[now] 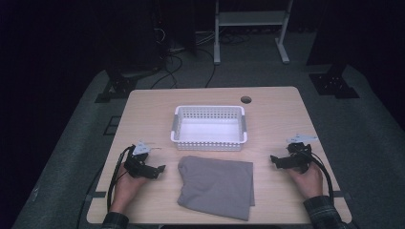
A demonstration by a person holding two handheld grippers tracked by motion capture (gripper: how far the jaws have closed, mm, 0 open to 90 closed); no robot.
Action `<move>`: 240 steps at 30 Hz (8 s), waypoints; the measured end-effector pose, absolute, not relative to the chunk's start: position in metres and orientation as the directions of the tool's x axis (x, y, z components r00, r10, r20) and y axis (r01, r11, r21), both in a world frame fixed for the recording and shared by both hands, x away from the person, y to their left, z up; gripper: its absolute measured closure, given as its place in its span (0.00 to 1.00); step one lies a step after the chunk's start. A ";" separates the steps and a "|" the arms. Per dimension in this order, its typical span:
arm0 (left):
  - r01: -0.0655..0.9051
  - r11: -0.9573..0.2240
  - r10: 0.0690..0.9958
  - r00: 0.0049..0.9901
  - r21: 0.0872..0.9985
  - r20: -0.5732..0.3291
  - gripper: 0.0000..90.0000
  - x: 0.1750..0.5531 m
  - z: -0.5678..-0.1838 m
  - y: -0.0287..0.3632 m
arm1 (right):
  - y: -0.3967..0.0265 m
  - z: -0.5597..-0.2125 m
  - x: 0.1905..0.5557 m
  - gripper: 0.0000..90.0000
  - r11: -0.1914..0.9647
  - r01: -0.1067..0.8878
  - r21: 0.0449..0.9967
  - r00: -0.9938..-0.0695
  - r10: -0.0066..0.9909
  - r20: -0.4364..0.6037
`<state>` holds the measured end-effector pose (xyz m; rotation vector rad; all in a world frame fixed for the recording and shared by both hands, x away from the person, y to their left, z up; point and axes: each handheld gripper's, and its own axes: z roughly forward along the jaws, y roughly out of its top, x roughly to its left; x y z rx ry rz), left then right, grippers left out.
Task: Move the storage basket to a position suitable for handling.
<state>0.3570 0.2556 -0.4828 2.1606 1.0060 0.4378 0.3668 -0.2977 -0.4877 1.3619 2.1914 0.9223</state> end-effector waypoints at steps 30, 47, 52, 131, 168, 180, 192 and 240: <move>0.588 -0.354 0.791 0.603 0.728 -0.102 0.02 0.383 -0.429 0.242 | -0.297 -0.488 0.367 0.00 0.304 0.633 0.712 -0.443 0.897 0.010; 0.599 -0.321 0.810 0.575 0.734 -0.115 0.00 0.414 -0.405 0.227 | -0.297 -0.488 0.366 0.00 0.302 0.635 0.711 -0.440 0.898 0.011; 0.597 -0.322 0.812 0.574 0.734 -0.110 0.01 0.423 -0.401 0.221 | -0.297 -0.488 0.366 0.00 0.302 0.635 0.711 -0.440 0.898 0.011; 0.594 -0.299 0.816 0.565 0.747 -0.123 0.65 0.466 -0.405 0.148 | -0.296 -0.488 0.366 0.00 0.305 0.633 0.711 -0.445 0.895 0.012; 0.582 -0.420 0.800 0.600 0.696 -0.019 0.02 0.389 -0.417 0.208 | -0.297 -0.488 0.367 0.00 0.311 0.631 0.711 -0.452 0.892 0.011; 0.587 -0.440 0.796 0.605 0.680 -0.007 0.02 0.360 -0.439 0.225 | -0.301 -0.486 0.365 0.03 0.336 0.628 0.702 -0.482 0.876 0.012; 0.587 -0.495 0.775 0.631 0.640 0.021 0.00 0.335 -0.467 0.248 | -0.306 -0.472 0.358 0.10 0.328 0.620 0.713 -0.530 0.845 0.072; 0.519 -0.467 0.755 0.656 0.716 0.017 0.00 0.324 -0.483 0.259 | -0.233 -0.391 0.362 0.17 0.398 0.446 0.801 -0.757 0.646 0.101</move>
